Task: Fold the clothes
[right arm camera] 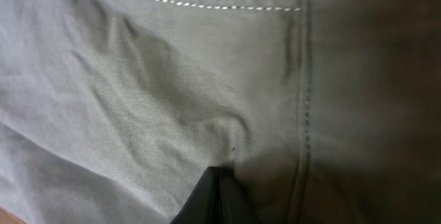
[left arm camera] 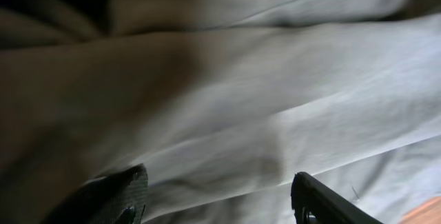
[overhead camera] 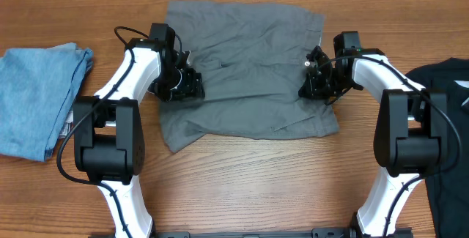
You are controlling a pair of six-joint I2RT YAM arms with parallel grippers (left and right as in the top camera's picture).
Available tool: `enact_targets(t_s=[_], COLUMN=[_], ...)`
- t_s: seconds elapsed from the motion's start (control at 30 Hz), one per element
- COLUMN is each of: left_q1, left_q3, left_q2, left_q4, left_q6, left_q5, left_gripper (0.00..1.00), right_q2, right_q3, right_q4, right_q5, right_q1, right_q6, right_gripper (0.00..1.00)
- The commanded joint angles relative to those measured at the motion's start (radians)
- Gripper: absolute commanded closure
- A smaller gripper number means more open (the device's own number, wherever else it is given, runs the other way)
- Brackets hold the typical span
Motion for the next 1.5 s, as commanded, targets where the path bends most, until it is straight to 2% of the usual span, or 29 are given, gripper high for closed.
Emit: enact_targets(t_s=[0.0, 0.03, 0.07, 0.17, 0.27, 0.3, 0.33, 0.43, 0.53, 0.63, 0.73, 0.8, 0.9, 1.03, 1.13, 1.2, 1.4, 1.47], left_q1=[-0.005, -0.004, -0.004, -0.004, -0.004, -0.005, -0.005, -0.003, -0.004, -0.004, -0.008, -0.026, -0.068, -0.098, -0.117, -0.119, -0.119, -0.119], left_q3=[-0.010, -0.007, 0.010, 0.135, 0.299, 0.336, 0.349, 0.349, 0.349, 0.348, 0.343, 0.324, 0.206, -0.041, -0.206, -0.278, -0.384, -0.392], left_q2=[0.016, 0.016, 0.016, -0.007, -0.060, -0.086, -0.127, -0.202, -0.214, -0.223, -0.257, -0.282, -0.293, -0.293, -0.293, -0.293, -0.293, -0.293], left_q4=[-0.016, -0.017, -0.021, -0.071, -0.203, -0.241, -0.264, -0.368, -0.455, -0.518, -0.578, -0.621, -0.581, -0.417, -0.213, -0.145, -0.100, -0.089], left_q6=[0.045, 0.046, 0.046, 0.049, 0.008, -0.005, -0.003, 0.006, 0.003, -0.050, -0.057, -0.078, -0.119, -0.171, -0.177, -0.196, -0.237, -0.237], left_q5=[-0.130, -0.151, -0.124, 0.021, -0.007, -0.027, -0.027, -0.029, -0.058, -0.113, -0.120, -0.122, -0.132, -0.131, -0.137, -0.155, -0.186, -0.188], left_gripper=[0.29, 0.29, 0.30, 0.25, 0.23, 0.21, 0.16, 0.07, 0.08, 0.08, 0.07, 0.06, 0.02, 0.01, 0.00, 0.00, 0.00, 0.00], right_q2=[-0.004, -0.004, -0.004, -0.005, -0.006, -0.010, -0.015, -0.044, -0.095, -0.159, -0.200, -0.203, -0.203, -0.203, -0.203, -0.203, -0.202, -0.202], right_q3=[-0.027, -0.026, -0.023, 0.015, 0.092, 0.139, 0.197, 0.301, 0.307, 0.307, 0.307, 0.291, 0.188, -0.009, -0.103, -0.121, -0.192, -0.197], right_q4=[0.006, 0.010, 0.023, 0.024, -0.027, -0.074, -0.138, -0.315, -0.398, -0.475, -0.519, -0.563, -0.543, -0.404, -0.310, -0.279, -0.204, -0.190], right_q5=[0.102, 0.091, 0.086, -0.029, -0.225, -0.268, -0.272, -0.208, -0.087, 0.067, 0.220, 0.271, 0.271, 0.277, 0.454, 0.480, 0.429, 0.415], right_q1=[-0.065, -0.071, -0.072, -0.069, -0.069, -0.069, -0.069, -0.079, -0.098, -0.100, -0.100, -0.100, -0.098, -0.099, -0.100, -0.100, -0.100, -0.100], right_q6=[0.005, 0.009, 0.035, 0.046, 0.046, 0.045, 0.043, 0.064, 0.136, 0.188, 0.375, 0.470, 0.497, 0.555, 0.678, 0.678, 0.677, 0.673], right_gripper=[0.96, 0.96, 0.91, 0.77, 0.69, 0.64, 0.60, 0.51, 0.49, 0.43, 0.37, 0.36, 0.36, 0.35, 0.32, 0.29, 0.28, 0.30])
